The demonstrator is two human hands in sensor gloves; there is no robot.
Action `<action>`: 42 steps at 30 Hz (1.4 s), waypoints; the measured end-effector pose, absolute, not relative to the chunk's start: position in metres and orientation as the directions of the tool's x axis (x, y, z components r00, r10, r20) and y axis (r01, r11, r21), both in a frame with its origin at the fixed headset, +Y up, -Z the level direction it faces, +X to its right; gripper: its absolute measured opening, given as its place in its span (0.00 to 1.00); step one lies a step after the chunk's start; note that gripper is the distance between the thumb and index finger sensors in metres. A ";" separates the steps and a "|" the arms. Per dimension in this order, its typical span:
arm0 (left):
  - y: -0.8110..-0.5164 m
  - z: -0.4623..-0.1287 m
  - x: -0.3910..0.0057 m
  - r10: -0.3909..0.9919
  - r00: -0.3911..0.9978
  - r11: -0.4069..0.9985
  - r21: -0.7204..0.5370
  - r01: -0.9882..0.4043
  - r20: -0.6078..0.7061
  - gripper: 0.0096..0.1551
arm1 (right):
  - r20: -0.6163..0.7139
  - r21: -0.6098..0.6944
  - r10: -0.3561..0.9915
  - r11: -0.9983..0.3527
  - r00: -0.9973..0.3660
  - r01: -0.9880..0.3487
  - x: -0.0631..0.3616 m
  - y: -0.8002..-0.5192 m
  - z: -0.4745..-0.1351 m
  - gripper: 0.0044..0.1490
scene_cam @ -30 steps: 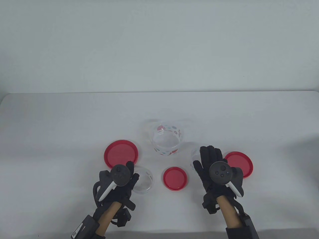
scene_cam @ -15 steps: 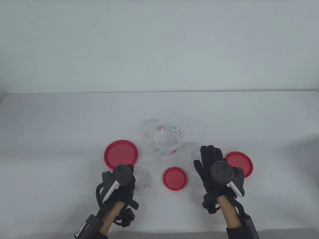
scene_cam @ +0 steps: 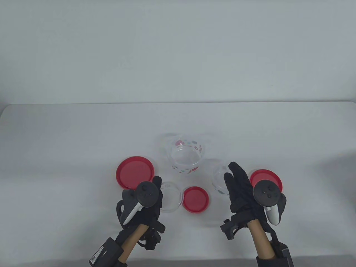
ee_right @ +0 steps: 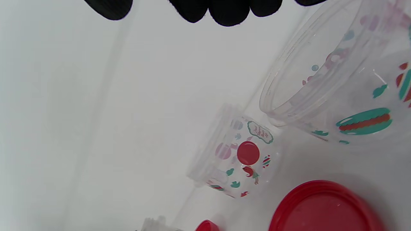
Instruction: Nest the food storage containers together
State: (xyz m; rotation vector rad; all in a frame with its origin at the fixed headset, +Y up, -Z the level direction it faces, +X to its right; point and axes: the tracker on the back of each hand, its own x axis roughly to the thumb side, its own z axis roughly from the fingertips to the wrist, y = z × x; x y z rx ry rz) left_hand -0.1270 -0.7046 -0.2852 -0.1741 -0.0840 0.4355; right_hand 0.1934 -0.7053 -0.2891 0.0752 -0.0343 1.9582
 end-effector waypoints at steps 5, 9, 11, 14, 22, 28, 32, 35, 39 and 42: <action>-0.678 -0.289 -0.092 0.404 0.905 0.909 -0.167 -0.382 0.131 0.32 | 0.017 -0.035 0.972 -0.235 -0.236 -0.971 0.203 -0.706 -0.287 0.47; -0.661 -0.295 -0.065 0.401 0.898 0.914 -0.149 -0.378 0.180 0.32 | -0.005 -0.048 0.979 -0.204 -0.204 -0.978 0.211 -0.706 -0.286 0.47; -0.655 -0.297 -0.053 0.399 0.895 0.915 -0.145 -0.376 0.200 0.32 | -0.014 -0.046 0.984 -0.178 -0.178 -0.983 0.213 -0.707 -0.287 0.47; -0.650 -0.301 -0.035 0.406 0.886 0.913 -0.149 -0.381 0.225 0.32 | -0.030 -0.028 0.991 -0.129 -0.128 -0.991 0.214 -0.708 -0.287 0.48; -0.648 -0.305 0.006 0.447 0.853 0.893 -0.179 -0.412 0.269 0.33 | -0.073 0.058 0.996 -0.055 -0.059 -0.997 0.211 -0.714 -0.288 0.52; -0.650 -0.303 0.018 0.476 0.836 0.877 -0.219 -0.428 0.273 0.33 | -0.126 0.081 0.992 0.005 -0.006 -0.997 0.208 -0.719 -0.288 0.51; -0.655 -0.305 0.011 0.481 0.835 0.872 -0.239 -0.427 0.266 0.32 | -0.149 0.129 0.988 -0.013 -0.032 -0.992 0.203 -0.722 -0.290 0.50; -0.659 -0.306 0.003 0.490 0.833 0.866 -0.257 -0.430 0.256 0.32 | -0.156 0.147 0.985 -0.047 -0.070 -0.988 0.198 -0.724 -0.290 0.49; -0.665 -0.305 -0.020 0.566 0.787 0.823 -0.236 -0.517 0.247 0.34 | -0.140 0.095 0.986 -0.081 -0.093 -0.992 0.203 -0.723 -0.291 0.49; -0.674 -0.305 -0.042 0.594 0.784 0.803 -0.204 -0.561 0.180 0.32 | -0.126 0.052 0.989 -0.072 -0.078 -0.996 0.210 -0.722 -0.291 0.48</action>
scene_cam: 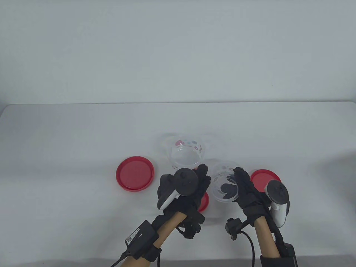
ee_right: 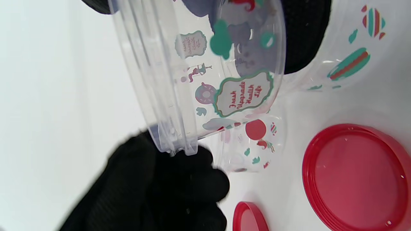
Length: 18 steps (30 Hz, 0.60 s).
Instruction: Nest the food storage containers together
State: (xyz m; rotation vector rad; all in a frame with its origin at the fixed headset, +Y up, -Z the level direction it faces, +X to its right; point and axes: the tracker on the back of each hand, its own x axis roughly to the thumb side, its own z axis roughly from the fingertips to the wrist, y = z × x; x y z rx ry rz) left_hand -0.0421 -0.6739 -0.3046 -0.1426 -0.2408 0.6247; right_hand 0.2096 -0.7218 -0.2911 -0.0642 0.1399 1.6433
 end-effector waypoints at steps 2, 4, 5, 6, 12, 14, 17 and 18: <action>-0.684 -0.306 -0.052 0.545 0.825 0.833 -0.206 -0.513 0.147 0.32 | -0.125 0.047 0.990 -0.061 -0.067 -0.997 0.211 -0.722 -0.291 0.48; -0.697 -0.310 -0.059 0.496 0.862 0.856 -0.227 -0.465 0.108 0.33 | -0.121 0.048 0.991 -0.055 -0.060 -0.997 0.210 -0.721 -0.291 0.47; -0.703 -0.311 -0.060 0.486 0.869 0.857 -0.248 -0.452 0.093 0.33 | -0.120 0.048 0.991 -0.054 -0.059 -0.997 0.210 -0.722 -0.291 0.47; -0.712 -0.315 -0.062 0.470 0.880 0.853 -0.287 -0.435 0.063 0.34 | -0.120 0.049 0.991 -0.053 -0.058 -0.997 0.209 -0.722 -0.290 0.46; -0.757 -0.331 -0.054 0.334 0.942 0.825 -0.469 -0.315 -0.046 0.36 | -0.121 0.055 0.991 -0.047 -0.054 -0.997 0.209 -0.721 -0.290 0.46; -0.762 -0.335 -0.050 0.289 0.956 0.843 -0.460 -0.280 -0.051 0.35 | -0.121 0.055 0.991 -0.048 -0.054 -0.997 0.208 -0.721 -0.290 0.46; -0.764 -0.340 -0.045 0.223 0.973 0.858 -0.463 -0.221 -0.052 0.33 | -0.118 0.053 0.991 -0.058 -0.064 -0.997 0.208 -0.721 -0.290 0.46; -0.764 -0.341 -0.044 0.206 0.977 0.858 -0.471 -0.205 -0.052 0.33 | -0.118 0.051 0.991 -0.060 -0.065 -0.997 0.208 -0.722 -0.290 0.46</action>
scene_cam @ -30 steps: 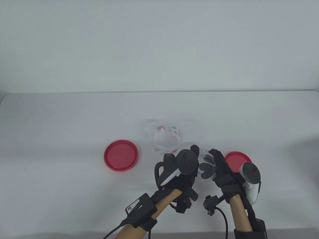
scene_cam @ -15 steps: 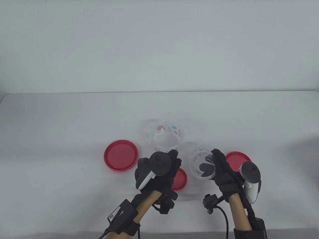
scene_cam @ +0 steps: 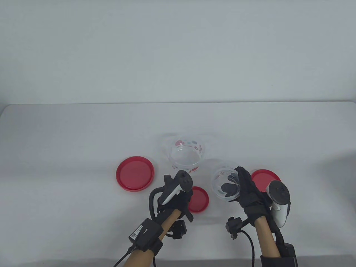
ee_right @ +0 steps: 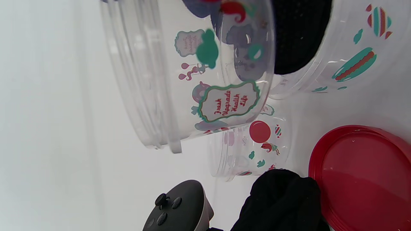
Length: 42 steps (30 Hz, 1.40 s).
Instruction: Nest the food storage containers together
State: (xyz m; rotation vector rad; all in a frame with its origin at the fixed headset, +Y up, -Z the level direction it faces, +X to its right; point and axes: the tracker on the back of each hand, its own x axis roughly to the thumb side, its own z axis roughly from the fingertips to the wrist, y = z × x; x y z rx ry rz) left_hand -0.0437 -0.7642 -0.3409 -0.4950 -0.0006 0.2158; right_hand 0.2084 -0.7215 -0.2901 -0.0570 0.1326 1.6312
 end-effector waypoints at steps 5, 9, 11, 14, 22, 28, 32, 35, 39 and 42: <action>-0.771 -0.347 -0.035 0.051 0.996 0.876 -0.477 -0.079 -0.072 0.23 | -0.118 0.045 0.990 -0.068 -0.073 -0.997 0.209 -0.722 -0.290 0.46; -0.773 -0.347 -0.030 -0.004 0.998 0.892 -0.451 -0.027 -0.068 0.21 | -0.119 0.043 0.990 -0.075 -0.079 -0.996 0.208 -0.722 -0.290 0.46; -0.774 -0.347 -0.030 -0.010 0.997 0.894 -0.448 -0.024 -0.073 0.21 | -0.120 0.045 0.989 -0.078 -0.082 -0.996 0.208 -0.722 -0.290 0.46; -0.773 -0.347 -0.034 0.018 0.997 0.891 -0.451 -0.052 -0.079 0.21 | -0.117 0.046 0.989 -0.080 -0.085 -0.996 0.208 -0.722 -0.290 0.46; -0.755 -0.347 -0.068 0.343 0.924 0.793 -0.476 -0.380 -0.167 0.21 | -0.119 0.058 0.988 -0.093 -0.100 -0.994 0.205 -0.722 -0.291 0.46; -0.726 -0.343 -0.080 0.473 0.868 0.784 -0.378 -0.493 -0.152 0.24 | -0.117 0.087 0.984 -0.125 -0.134 -0.988 0.198 -0.723 -0.290 0.46; -0.706 -0.335 -0.073 0.509 0.858 0.813 -0.287 -0.507 -0.073 0.28 | -0.114 0.110 0.979 -0.158 -0.171 -0.981 0.192 -0.724 -0.289 0.46; -0.696 -0.329 -0.069 0.504 0.863 0.838 -0.226 -0.497 -0.029 0.32 | -0.105 0.093 0.974 -0.194 -0.203 -0.977 0.192 -0.723 -0.288 0.46; -0.690 -0.324 -0.066 0.598 0.801 0.783 -0.209 -0.586 -0.007 0.32 | -0.112 0.090 0.971 -0.203 -0.212 -0.975 0.192 -0.724 -0.288 0.46; -0.687 -0.320 -0.067 0.653 0.757 0.748 -0.173 -0.641 0.016 0.29 | -0.113 0.083 0.968 -0.213 -0.222 -0.973 0.191 -0.724 -0.288 0.46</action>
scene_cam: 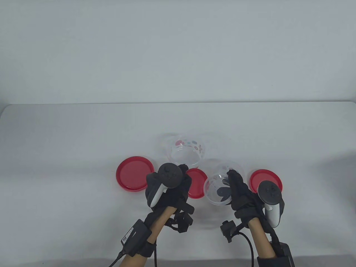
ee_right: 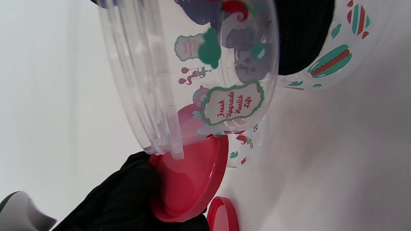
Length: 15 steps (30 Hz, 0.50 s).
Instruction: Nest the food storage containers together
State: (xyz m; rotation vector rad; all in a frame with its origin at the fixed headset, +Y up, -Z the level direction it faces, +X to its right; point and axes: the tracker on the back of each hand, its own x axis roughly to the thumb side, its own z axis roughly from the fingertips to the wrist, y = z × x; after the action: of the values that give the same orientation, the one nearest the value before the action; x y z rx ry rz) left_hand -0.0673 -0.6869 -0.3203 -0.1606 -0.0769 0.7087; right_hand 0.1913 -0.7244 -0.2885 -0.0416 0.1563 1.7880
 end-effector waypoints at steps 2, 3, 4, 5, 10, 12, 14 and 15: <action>-0.685 -0.316 -0.068 0.702 0.710 0.709 -0.143 -0.690 0.055 0.29 | -0.114 0.080 0.969 -0.210 -0.219 -0.974 0.191 -0.725 -0.289 0.46; -0.684 -0.315 -0.068 0.720 0.691 0.692 -0.138 -0.708 0.061 0.29 | -0.114 0.078 0.970 -0.209 -0.217 -0.975 0.191 -0.725 -0.289 0.46; -0.684 -0.313 -0.067 0.744 0.663 0.667 -0.145 -0.731 0.079 0.29 | -0.113 0.078 0.973 -0.193 -0.201 -0.978 0.190 -0.726 -0.289 0.46; -0.684 -0.312 -0.065 0.758 0.645 0.652 -0.153 -0.743 0.096 0.30 | -0.119 0.080 0.974 -0.182 -0.191 -0.980 0.190 -0.726 -0.288 0.46; -0.681 -0.303 -0.048 0.837 0.501 0.544 -0.254 -0.799 0.218 0.31 | -0.125 0.070 0.969 -0.207 -0.214 -0.976 0.186 -0.730 -0.288 0.46; -0.678 -0.299 -0.041 0.819 0.492 0.568 -0.304 -0.765 0.294 0.31 | -0.129 0.060 0.971 -0.197 -0.204 -0.979 0.186 -0.731 -0.288 0.46; -0.674 -0.292 -0.032 0.750 0.533 0.647 -0.269 -0.713 0.392 0.31 | -0.137 0.061 0.977 -0.158 -0.165 -0.986 0.187 -0.732 -0.289 0.47; -0.672 -0.288 -0.027 0.697 0.560 0.698 -0.244 -0.673 0.447 0.31 | -0.145 0.061 0.980 -0.129 -0.136 -0.990 0.187 -0.732 -0.288 0.47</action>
State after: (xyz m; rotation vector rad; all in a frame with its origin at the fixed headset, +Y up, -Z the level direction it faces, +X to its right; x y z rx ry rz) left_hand -0.0272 -0.6721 -0.2879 -0.0469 -0.5479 0.8077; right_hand 0.1866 -0.7324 -0.2885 -0.0785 0.1601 1.7005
